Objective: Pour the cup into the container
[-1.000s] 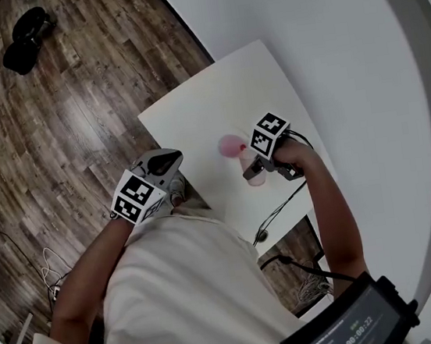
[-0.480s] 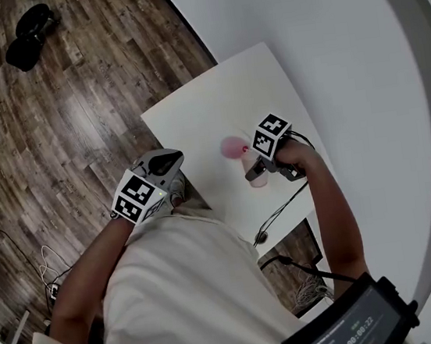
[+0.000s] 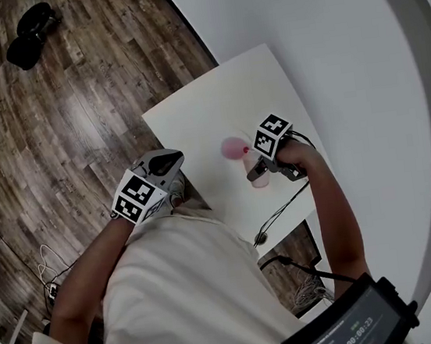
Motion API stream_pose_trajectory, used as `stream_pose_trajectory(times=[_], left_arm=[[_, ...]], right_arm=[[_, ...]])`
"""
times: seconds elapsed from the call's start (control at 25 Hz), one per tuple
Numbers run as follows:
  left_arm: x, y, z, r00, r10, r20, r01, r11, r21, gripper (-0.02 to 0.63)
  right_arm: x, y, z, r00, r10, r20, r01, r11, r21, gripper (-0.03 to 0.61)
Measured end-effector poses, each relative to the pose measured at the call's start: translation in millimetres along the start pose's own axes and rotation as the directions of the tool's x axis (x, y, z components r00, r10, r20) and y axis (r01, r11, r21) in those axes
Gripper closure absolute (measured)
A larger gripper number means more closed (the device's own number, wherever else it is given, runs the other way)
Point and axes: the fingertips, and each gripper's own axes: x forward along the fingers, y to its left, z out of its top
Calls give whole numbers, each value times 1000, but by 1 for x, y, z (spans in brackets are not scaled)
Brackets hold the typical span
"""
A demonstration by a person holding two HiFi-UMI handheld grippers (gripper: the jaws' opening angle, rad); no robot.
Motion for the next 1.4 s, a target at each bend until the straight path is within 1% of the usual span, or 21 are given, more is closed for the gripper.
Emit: stream_pose_trajectory(times=[1.4], left_arm=[[-2,3,-3,1000,8,4,-8,1000,-8,603]], right_arm=[[1,1,-3,999,2,-54,-3,1000,-12,206]])
